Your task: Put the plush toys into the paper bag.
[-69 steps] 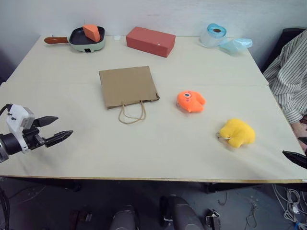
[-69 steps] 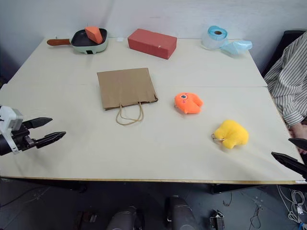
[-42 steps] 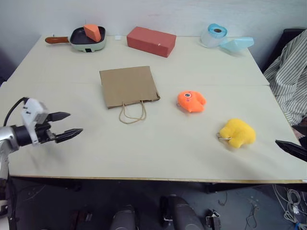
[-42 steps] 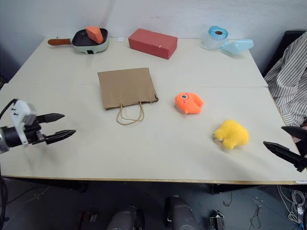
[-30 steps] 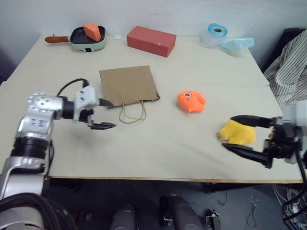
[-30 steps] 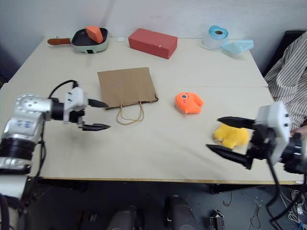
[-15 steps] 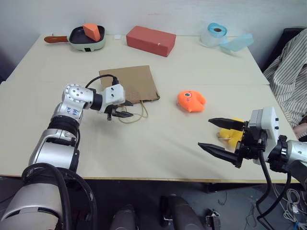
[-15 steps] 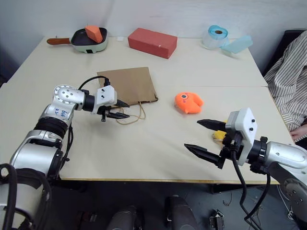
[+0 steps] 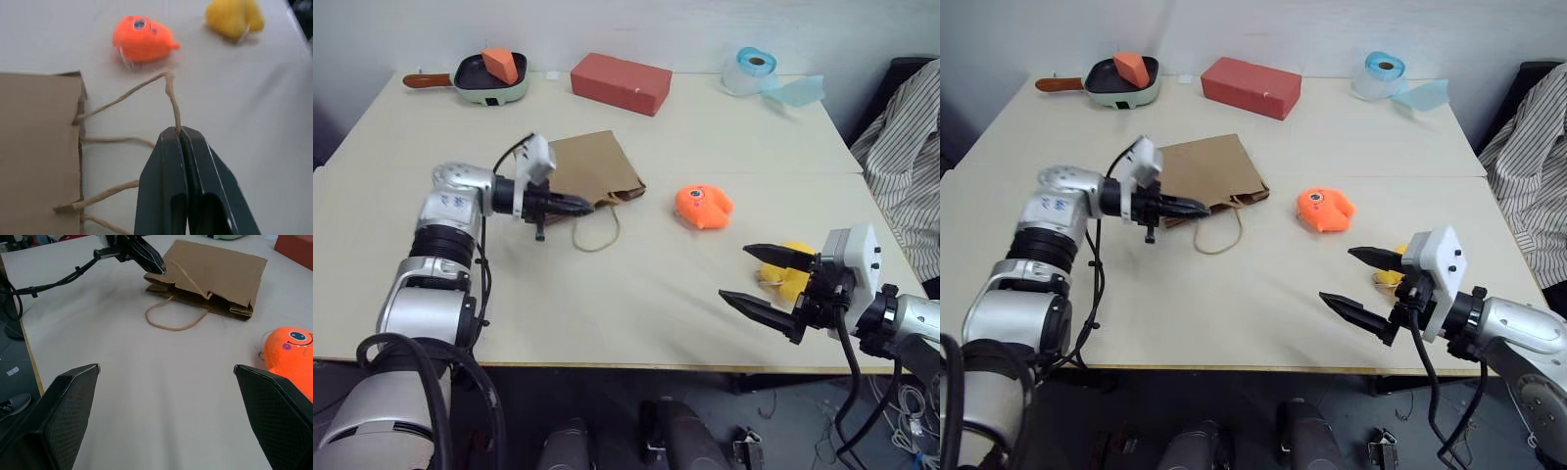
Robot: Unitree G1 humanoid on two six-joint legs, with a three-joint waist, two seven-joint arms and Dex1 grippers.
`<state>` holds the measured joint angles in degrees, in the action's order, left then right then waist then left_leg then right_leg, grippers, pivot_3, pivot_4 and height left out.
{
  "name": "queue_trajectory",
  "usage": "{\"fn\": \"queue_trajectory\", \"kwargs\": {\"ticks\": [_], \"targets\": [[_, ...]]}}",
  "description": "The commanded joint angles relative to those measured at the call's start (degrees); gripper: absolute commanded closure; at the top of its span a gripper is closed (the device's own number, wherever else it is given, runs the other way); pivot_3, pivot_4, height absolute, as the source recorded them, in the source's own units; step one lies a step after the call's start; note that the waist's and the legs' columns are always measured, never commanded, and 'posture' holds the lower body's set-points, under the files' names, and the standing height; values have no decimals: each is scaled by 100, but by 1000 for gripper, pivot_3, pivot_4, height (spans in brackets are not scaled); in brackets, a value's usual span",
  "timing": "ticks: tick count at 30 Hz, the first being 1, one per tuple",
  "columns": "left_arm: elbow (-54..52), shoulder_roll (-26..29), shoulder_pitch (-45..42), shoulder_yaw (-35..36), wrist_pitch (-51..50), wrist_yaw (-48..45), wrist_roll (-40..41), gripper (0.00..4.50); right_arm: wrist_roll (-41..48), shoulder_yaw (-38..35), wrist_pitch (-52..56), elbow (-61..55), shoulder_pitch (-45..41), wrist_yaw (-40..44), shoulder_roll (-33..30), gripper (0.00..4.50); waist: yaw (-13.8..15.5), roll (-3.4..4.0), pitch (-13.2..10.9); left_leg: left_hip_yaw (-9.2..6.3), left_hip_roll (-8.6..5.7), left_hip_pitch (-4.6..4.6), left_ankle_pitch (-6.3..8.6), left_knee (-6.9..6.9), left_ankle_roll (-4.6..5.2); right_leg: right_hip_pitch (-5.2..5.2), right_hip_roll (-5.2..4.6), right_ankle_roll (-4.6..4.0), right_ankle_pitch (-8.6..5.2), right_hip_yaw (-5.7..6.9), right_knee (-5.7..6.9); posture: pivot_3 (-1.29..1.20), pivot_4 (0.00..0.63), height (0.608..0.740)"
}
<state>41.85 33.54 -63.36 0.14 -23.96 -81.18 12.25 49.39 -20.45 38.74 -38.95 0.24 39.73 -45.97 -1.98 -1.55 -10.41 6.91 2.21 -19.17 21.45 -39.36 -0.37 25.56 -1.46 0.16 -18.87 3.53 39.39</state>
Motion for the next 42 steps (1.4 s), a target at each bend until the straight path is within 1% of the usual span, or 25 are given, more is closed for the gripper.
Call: {"fn": "queue_trajectory", "kwargs": {"ticks": [1,4,7,10,11,14,17,19,22,25,30,33,37,40,42], "targets": [[-1556,224,399,422,-1706,294,798,4500,-27,375,-112,-225,-202,-192,231,881,-3,0,0,-1,1,2,-1,0,-1,0,0,-1,0,-1,3,0,150,740],[-2845,275,896,721,-2887,797,1394,4500,-536,1144,-214,-24,-585,-341,520,1960,-3,1,0,0,1,9,-2,-6,-4,-1,-1,-1,0,-10,6,0,150,740],[-3752,229,1310,898,-3498,1252,1816,4500,-1043,1858,-311,403,-1157,-491,918,2954,8,1,0,-3,2,2,-2,-31,-3,1,-1,-2,-1,-14,5,0,150,740],[-4260,-125,1448,1261,-4081,1924,2287,4500,-1618,2621,-460,1078,-1871,-571,1466,3936,21,1,0,-3,0,1,-1,-48,-2,0,-2,-2,-1,-17,14,0,150,740],[-4398,-322,1448,1415,-4289,2218,2442,4500,-1833,2873,-524,1358,-2116,-597,1681,4416,29,1,0,-4,0,-1,-1,-54,-2,0,-2,-2,-1,-16,18,0,150,740],[-4829,-798,1463,1724,-4741,2892,2867,4500,-2389,3436,-715,2097,-2667,-651,2218,4472,19,1,0,-4,0,-2,-1,-59,-2,0,-2,-2,-1,-16,23,0,150,740],[-5159,-1058,1509,1908,-5022,3374,3205,4500,-2852,3719,-893,2826,-3049,-773,2668,4472,15,2,0,-4,0,-5,-1,-55,-2,3,-1,-2,-1,-16,21,0,150,740],[-5260,-1116,1533,1988,-5129,3577,3386,4500,-3102,3794,-1001,3211,-3189,-842,2854,4472,4,2,0,-4,1,-5,-1,-53,-2,4,-1,-2,-1,-16,21,0,150,740],[-5318,-1044,1613,2022,-5171,3724,3577,4500,-3323,3802,-1046,3667,-3313,-868,3030,4472,0,1,0,-4,1,-5,-1,-53,-2,4,-2,-2,-1,-16,20,0,150,740],[-5306,-954,1672,1994,-5108,3816,3722,4500,-3489,3840,-1032,3841,-3368,-708,3027,4472,-4,2,0,-5,1,-5,-1,-51,-2,4,-2,-2,-1,-16,20,0,150,740],[-5168,-999,1578,2144,-5132,3904,4203,4500,-4017,4415,-1028,4062,-3628,40,2664,4472,-24,2,-1,-5,1,-5,-1,-51,-3,4,-2,-2,-1,-16,18,0,150,740],[-5086,-1034,1520,2194,-5077,3996,4443,4500,-4430,4746,-1363,4340,-3903,357,2541,4472,-49,2,-1,-5,1,-3,0,-51,-5,4,-1,-2,-1,-15,20,0,150,740],[-4986,-1056,1411,2286,-5176,4093,4901,4500,-4515,4788,-1560,4873,-4345,740,2724,4472,-105,2,-1,-5,1,-4,0,-52,-6,4,-1,-2,-1,-14,21,0,150,740],[-5193,-932,1554,2083,-5163,3986,5073,4500,-4705,4888,-1809,5384,-4616,1095,2759,4472,-130,2,-1,-6,2,-2,0,-52,-7,4,-1,-2,-1,-14,22,0,150,740],[-5258,-906,1634,1988,-5109,4009,5114,4500,-4635,4811,-1724,5639,-4726,1260,2876,4472,-132,2,-1,-6,2,-2,-1,-51,-7,4,-1,-2,-1,-13,22,0,150,740]]}}
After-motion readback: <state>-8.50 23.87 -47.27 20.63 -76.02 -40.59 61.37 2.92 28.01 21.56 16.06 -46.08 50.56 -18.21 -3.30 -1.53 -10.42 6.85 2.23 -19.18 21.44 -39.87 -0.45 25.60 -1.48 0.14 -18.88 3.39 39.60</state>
